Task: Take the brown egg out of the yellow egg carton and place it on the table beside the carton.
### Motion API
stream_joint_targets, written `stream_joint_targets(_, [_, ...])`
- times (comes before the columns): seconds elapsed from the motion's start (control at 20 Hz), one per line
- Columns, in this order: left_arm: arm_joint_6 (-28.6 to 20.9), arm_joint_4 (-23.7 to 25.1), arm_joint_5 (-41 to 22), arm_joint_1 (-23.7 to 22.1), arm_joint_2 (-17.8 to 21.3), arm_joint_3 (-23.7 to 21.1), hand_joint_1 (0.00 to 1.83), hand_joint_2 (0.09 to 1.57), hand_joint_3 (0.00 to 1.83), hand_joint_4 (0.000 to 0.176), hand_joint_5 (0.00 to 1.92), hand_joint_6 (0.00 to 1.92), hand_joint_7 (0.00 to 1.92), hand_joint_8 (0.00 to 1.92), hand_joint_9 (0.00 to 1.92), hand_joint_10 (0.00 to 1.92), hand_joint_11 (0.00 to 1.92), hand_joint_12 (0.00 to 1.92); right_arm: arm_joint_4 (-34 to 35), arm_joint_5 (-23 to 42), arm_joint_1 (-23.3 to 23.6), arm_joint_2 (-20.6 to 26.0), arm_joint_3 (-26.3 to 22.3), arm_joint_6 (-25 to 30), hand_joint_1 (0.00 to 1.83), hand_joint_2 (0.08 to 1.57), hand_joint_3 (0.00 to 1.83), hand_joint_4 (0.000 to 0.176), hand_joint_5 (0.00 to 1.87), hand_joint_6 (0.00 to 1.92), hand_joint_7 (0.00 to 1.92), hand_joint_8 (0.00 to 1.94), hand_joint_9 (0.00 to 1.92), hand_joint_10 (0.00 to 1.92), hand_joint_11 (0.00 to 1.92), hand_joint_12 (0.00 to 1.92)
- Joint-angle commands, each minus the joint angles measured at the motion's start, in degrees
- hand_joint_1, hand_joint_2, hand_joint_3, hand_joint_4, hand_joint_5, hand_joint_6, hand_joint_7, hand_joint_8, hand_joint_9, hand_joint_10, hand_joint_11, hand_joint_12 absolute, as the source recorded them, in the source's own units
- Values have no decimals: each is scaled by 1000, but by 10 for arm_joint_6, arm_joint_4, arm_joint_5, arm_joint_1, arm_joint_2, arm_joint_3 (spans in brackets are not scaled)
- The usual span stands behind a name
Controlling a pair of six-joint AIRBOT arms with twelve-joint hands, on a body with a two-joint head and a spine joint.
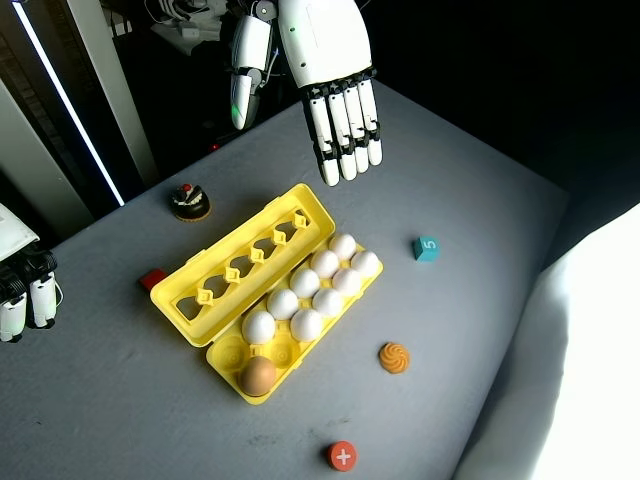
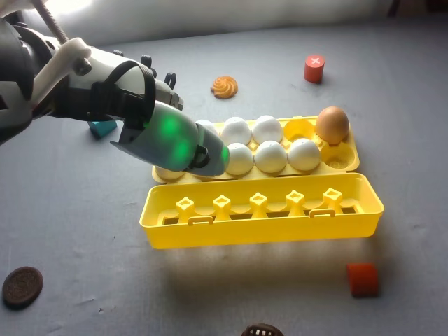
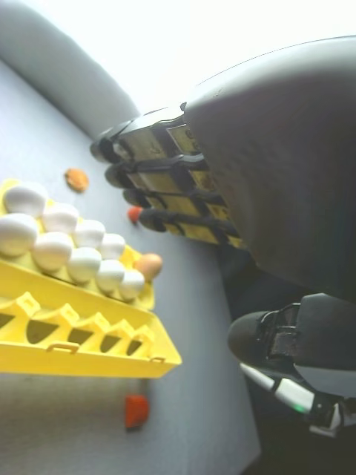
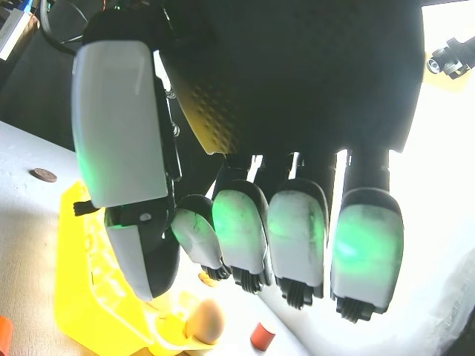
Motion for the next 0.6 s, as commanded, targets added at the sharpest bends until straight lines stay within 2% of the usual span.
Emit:
stream_joint_targets(0.0, [2, 32, -23, -8, 3, 1, 0, 1077, 218, 0, 13, 1, 13, 17, 0, 3, 0, 0, -35, 35, 9, 2, 0, -2, 482, 1179, 122, 0, 251, 58, 245, 55, 181, 95, 0, 678])
stream_joint_targets(0.1, [2, 32, -23, -8, 3, 1, 0, 1077, 218, 0, 13, 1, 13, 17, 0, 3, 0, 0, -35, 38, 9, -2, 0, -2, 482, 1179, 122, 0, 251, 58, 245, 55, 181, 95, 0, 678])
stream_joint_targets(0.15, [2, 32, -23, -8, 3, 1, 0, 1149, 63, 0, 8, 0, 17, 0, 0, 0, 0, 0, -35, 39, 10, -4, 0, -1, 423, 1257, 8, 0, 238, 1, 234, 1, 189, 4, 0, 613])
stream_joint_targets(0.2, [2, 32, -23, -8, 3, 1, 0, 1161, 32, 0, 24, 1, 38, 0, 13, 0, 0, 0, -35, 39, 11, -5, 0, -1, 488, 1234, 0, 0, 292, 9, 283, 8, 235, 10, 0, 720])
stream_joint_targets(0.4, [-3, 32, -22, -8, 3, 1, 0, 1168, 21, 0, 37, 3, 50, 4, 24, 4, 0, 0, -35, 48, 15, -23, 8, -1, 481, 1241, 2, 0, 278, 2, 278, 1, 232, 3, 0, 702])
stream_joint_targets(0.45, [-4, 32, -22, -8, 3, 1, 0, 1166, 19, 0, 37, 3, 52, 5, 25, 5, 0, 0, -35, 48, 16, -28, 11, -1, 504, 1234, 0, 0, 275, 1, 269, 1, 224, 1, 0, 672])
stream_joint_targets(0.5, [-4, 32, -22, -7, 3, 1, 0, 1168, 19, 0, 46, 6, 61, 8, 28, 6, 0, 0, -36, 48, 16, -34, 17, -1, 561, 1215, 0, 0, 299, 6, 292, 6, 247, 7, 0, 719])
stream_joint_targets(0.55, [-4, 32, -22, -7, 3, 1, 0, 1170, 18, 0, 8, 0, 12, 1, 5, 0, 0, 0, -38, 41, 17, -44, 28, 1, 617, 1156, 0, 0, 300, 3, 242, 1, 173, 1, 0, 620])
